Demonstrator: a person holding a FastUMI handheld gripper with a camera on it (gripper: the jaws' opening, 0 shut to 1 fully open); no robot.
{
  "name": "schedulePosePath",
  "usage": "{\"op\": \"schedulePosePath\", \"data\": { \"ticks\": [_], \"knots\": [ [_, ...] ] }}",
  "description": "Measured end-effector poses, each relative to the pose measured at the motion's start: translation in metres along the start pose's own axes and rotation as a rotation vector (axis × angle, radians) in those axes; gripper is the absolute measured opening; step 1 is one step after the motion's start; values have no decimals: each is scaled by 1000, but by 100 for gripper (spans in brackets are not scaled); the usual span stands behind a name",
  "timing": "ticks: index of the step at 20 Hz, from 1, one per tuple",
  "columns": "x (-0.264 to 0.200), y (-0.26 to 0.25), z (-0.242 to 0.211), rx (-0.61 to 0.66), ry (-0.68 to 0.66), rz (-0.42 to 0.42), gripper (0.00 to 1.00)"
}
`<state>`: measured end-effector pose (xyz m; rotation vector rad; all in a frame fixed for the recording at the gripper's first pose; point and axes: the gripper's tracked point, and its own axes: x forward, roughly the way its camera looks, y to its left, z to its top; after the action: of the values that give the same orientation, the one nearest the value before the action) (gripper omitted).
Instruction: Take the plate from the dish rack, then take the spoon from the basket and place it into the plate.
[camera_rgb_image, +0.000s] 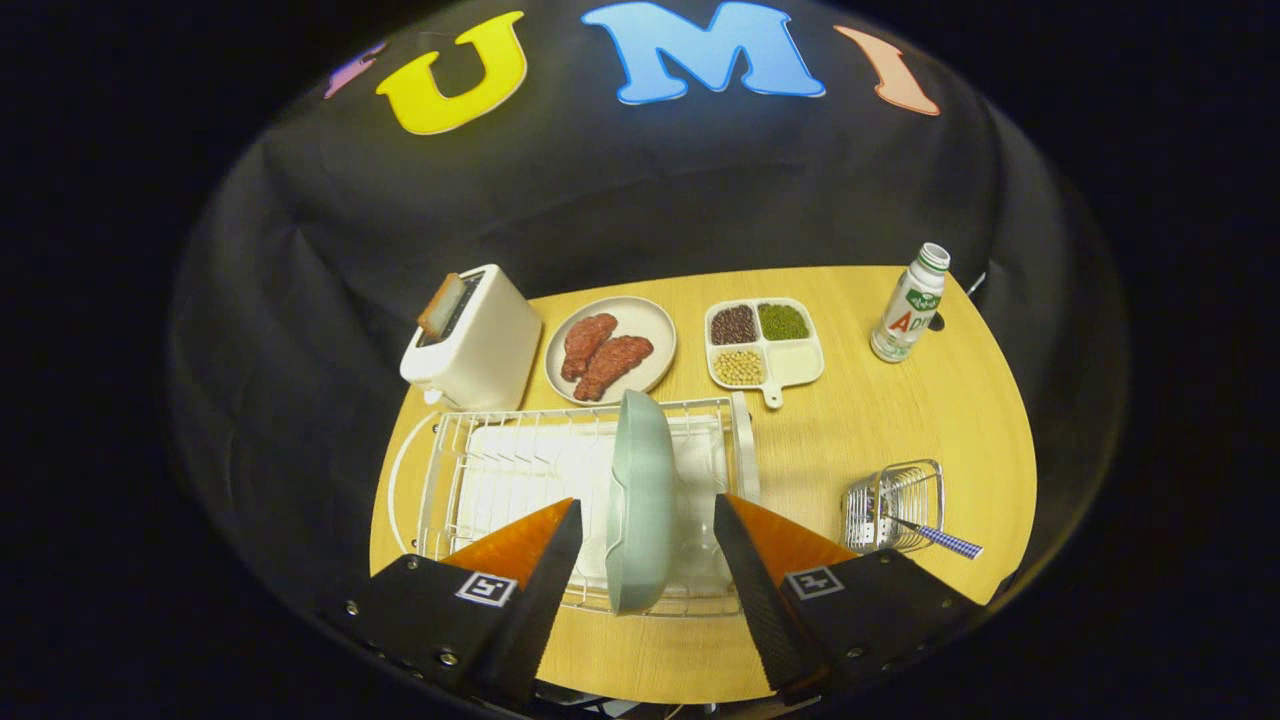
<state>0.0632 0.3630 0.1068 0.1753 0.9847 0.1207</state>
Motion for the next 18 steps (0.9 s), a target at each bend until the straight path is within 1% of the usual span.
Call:
{"op": "schedulePosePath", "data": {
  "ticks": [1, 2, 4, 5, 7, 8, 9, 10, 11, 12, 13, 14, 18],
  "knots": [
    [5, -1, 1, 13, 7, -22, 82],
    [6, -1, 1, 38, 12, -25, 83],
    [12, -5, 2, 38, 31, -65, 74],
    [13, -11, -1, 41, 45, -105, 74],
    [25, -15, -8, 19, 81, -169, 51],
    [17, -26, -3, 5, 84, -236, 52],
    [27, -23, -3, 6, 80, -241, 37],
    [28, -25, -5, -24, 76, -282, 22],
    [30, -29, -3, -60, 70, -327, 22],
    [25, -31, -1, -97, 75, -369, 14],
    [28, -31, -3, -124, 74, -399, 15],
    [26, -26, -1, -153, 78, -420, 8],
    [19, -19, 11, -239, 71, -499, 8]
  ]
}}
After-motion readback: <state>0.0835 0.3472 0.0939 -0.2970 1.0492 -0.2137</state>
